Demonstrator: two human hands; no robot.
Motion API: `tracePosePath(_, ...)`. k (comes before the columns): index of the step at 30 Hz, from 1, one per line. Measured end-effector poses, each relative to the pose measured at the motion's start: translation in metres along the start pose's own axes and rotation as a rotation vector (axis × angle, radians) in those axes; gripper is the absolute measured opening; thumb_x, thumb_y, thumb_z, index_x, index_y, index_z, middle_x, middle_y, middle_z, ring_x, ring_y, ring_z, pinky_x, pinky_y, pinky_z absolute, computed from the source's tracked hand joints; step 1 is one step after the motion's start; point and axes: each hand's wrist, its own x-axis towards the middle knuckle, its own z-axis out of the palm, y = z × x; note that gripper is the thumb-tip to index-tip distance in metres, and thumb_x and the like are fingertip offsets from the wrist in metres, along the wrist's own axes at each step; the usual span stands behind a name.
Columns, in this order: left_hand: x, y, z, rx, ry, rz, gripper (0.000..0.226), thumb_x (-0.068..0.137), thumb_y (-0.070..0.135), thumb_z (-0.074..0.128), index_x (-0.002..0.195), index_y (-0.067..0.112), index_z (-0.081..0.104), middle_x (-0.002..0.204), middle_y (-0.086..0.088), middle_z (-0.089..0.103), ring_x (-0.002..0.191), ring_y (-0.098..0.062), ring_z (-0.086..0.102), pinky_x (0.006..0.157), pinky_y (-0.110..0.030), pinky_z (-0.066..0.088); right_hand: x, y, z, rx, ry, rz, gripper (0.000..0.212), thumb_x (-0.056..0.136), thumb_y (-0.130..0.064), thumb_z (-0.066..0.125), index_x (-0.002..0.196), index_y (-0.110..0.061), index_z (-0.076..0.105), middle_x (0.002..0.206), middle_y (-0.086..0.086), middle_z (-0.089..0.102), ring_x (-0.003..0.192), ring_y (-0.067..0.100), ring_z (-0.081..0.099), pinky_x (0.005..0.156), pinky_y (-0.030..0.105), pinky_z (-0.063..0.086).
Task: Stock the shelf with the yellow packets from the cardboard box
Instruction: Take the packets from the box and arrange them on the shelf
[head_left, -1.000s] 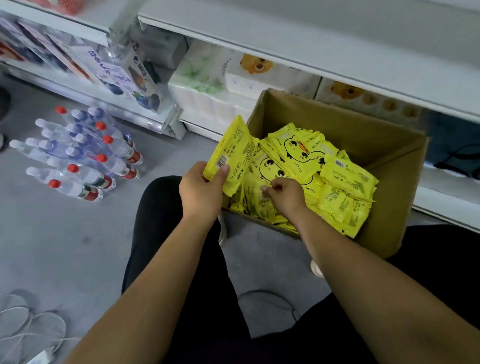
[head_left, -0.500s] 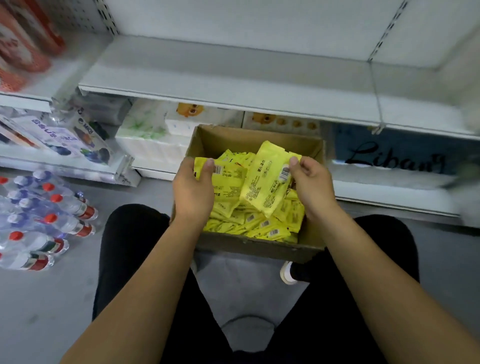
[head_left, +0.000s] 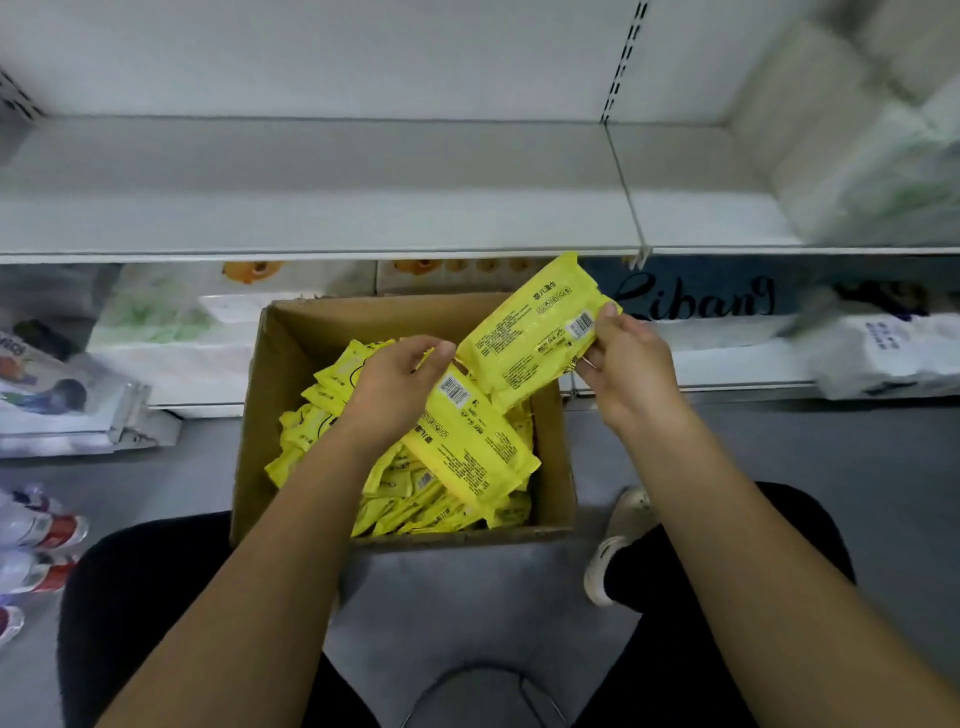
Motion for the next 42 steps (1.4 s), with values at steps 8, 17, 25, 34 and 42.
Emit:
tracePosePath(8, 0.037, 0.022, 0.006, -0.11, -0.184, -0.1, 0.023, 0.093, 0.045, 0.072, 0.1, 0.023, 0.068, 0.096, -0.017, 0.075, 0.075, -0.028, 0.062, 0.068, -0.046, 0.054, 0.033, -0.013, 0.003, 0.036, 0.03, 0.047, 0.021, 0.106, -0.022, 0.048, 0.11, -0.01, 0.065, 0.109, 0.01, 0.074, 0.101, 0.022, 0.071, 0.083, 0.036, 0.06)
tracePosePath(17, 0.032, 0.038, 0.01, -0.177, -0.179, -0.06, 0.028, 0.09, 0.037, 0.079, 0.096, 0.014, 0.063, 0.096, -0.022, 0.076, 0.074, -0.032, 0.064, 0.071, -0.048, 0.053, 0.03, -0.03, -0.015, 0.01, -0.075, -0.08, 0.014, 0.103, -0.023, 0.056, 0.112, -0.014, 0.061, 0.099, 0.007, 0.073, 0.089, 0.021, 0.073, 0.077, 0.04, 0.062)
tracePosePath(25, 0.028, 0.063, -0.006, 0.004, -0.239, 0.025, 0.016, 0.093, 0.026, 0.075, 0.092, 0.015, 0.063, 0.088, -0.003, 0.08, 0.065, -0.022, 0.066, 0.063, -0.037, 0.055, 0.022, -0.055, -0.031, -0.165, 0.019, -0.255, 0.016, 0.1, -0.017, 0.061, 0.086, -0.01, 0.061, 0.082, 0.007, 0.072, 0.079, 0.018, 0.072, 0.082, 0.042, 0.062)
tracePosePath(34, 0.051, 0.102, 0.004, 0.252, 0.013, 0.156, 0.044, 0.086, 0.047, 0.078, 0.124, 0.034, 0.059, 0.107, 0.006, 0.074, 0.096, -0.018, 0.07, 0.075, -0.034, 0.052, 0.052, -0.106, -0.028, -0.08, -0.004, -0.211, 0.022, 0.1, -0.025, 0.061, 0.096, -0.004, 0.057, 0.094, 0.017, 0.075, 0.082, 0.025, 0.076, 0.069, 0.034, 0.061)
tracePosePath(42, 0.08, 0.117, 0.084, 0.669, 0.146, 0.397, 0.074, 0.084, 0.068, 0.069, 0.148, 0.036, 0.051, 0.128, 0.007, 0.072, 0.12, -0.022, 0.065, 0.088, -0.034, 0.05, 0.101, -0.13, -0.025, 0.155, 0.034, -0.113, 0.015, 0.099, -0.012, 0.061, 0.09, -0.001, 0.055, 0.083, 0.013, 0.07, 0.06, 0.014, 0.072, 0.054, 0.021, 0.056)
